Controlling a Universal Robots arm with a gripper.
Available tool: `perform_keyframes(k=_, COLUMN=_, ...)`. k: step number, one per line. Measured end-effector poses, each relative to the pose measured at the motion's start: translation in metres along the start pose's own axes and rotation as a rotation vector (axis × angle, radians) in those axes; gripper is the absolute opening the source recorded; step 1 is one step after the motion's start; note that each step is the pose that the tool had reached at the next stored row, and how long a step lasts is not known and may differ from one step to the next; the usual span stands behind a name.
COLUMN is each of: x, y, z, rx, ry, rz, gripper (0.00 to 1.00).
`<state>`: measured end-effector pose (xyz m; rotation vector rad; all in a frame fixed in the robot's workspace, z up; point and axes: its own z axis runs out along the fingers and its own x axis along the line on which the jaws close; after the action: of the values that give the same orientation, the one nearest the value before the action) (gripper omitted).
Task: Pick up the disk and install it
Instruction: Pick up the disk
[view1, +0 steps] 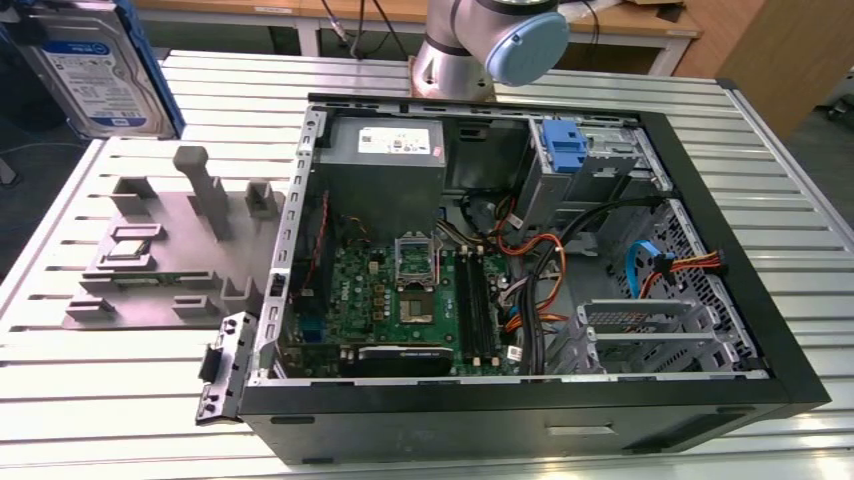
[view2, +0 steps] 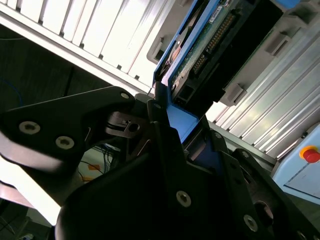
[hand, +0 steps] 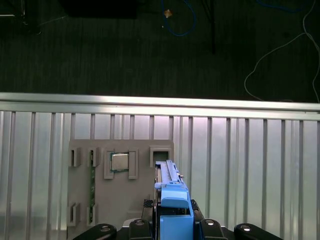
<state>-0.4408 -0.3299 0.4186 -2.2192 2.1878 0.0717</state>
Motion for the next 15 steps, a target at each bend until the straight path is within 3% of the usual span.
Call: perform_keyframes(k=15, x=-0.0003, y=0.0001, z=-0.0066, rx=0.0001, ry=0.0000, rz=0.000, gripper=0.36)
